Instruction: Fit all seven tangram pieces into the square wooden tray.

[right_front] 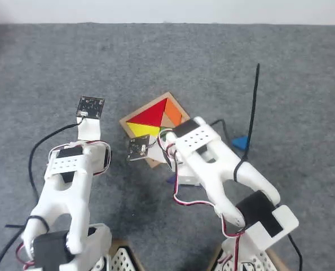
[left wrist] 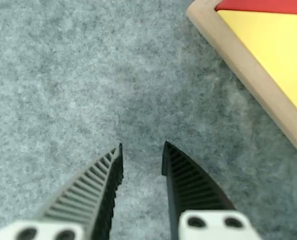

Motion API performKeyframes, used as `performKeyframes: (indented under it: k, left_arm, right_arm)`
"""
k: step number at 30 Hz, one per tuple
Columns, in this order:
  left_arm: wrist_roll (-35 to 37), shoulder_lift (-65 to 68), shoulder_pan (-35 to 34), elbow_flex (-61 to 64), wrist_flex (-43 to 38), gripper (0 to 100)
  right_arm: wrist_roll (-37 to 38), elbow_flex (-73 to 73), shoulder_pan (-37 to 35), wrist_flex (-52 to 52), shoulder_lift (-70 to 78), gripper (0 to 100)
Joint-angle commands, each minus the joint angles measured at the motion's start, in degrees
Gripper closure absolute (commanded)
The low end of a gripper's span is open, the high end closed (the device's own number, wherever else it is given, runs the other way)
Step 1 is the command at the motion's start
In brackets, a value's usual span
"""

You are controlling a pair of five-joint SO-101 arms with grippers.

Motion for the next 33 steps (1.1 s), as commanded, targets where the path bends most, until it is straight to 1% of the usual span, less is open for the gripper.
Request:
performKeyframes:
  k: [1,7,13,16,18,20,23,26,27,28,30,31,33]
  left_arm:
    - [-0.6,-0.4,0.4,-0.2,-0.8,88]
    - [-0.6,-0.4,0.4,-0.2,-0.9,88]
    - [-0.6,-0.4,0.4,-0.2,-0.9,88]
    - [-0.6,-0.4,0.4,-0.2,-0.9,88]
    - [-0.6,-0.4,0.4,-0.2,-0.9,88]
    - [-0.6,-0.4,0.4,-0.2,-0.9,88]
    - [-0.6,-0.4,0.4,-0.2,-0.9,88]
    - [-0.6,-0.4,0.4,-0.2,-0.9,88]
    - [-0.6,-0.4,0.4,-0.2,-0.9,88]
    - [-0.6,-0.4,0.4,-0.2,-0.9,88]
    - [-0.6,-0.4,0.4,-0.2,-0.9,88]
    - [-0.6,-0.4,0.4,-0.2,-0.9,88]
    - [-0.6,-0.4,0.4,-0.2,-0.9,88]
  right_arm:
    - [-1.4,3.1,-0.6,-7.3,-0.7,64.1]
    - [-2.5,7.5,-1.9,-10.7,-0.7,64.1]
    - [-2.6,8.3,-2.9,-10.8,-0.8,64.2]
    - [-4.3,8.0,-2.8,-10.7,-1.3,64.4]
    - [-4.5,8.0,-3.0,-10.6,-0.8,68.2]
    - [-4.2,8.3,-3.1,-10.2,-0.7,74.4]
    - [-1.9,8.1,-3.2,-7.7,-0.7,86.8]
    - [-1.8,7.9,-4.2,-5.8,-1.2,99.8]
    - [-2.4,7.9,-4.3,-5.7,-1.2,98.8]
    - [-4.6,7.7,-4.0,-5.7,-1.3,97.6]
    - [-10.4,5.1,-3.1,-5.1,-1.2,99.5]
    - [-12.1,3.1,-2.1,-3.6,-1.2,99.0]
    - [-13.4,-2.5,0.1,-0.1,-0.7,99.1]
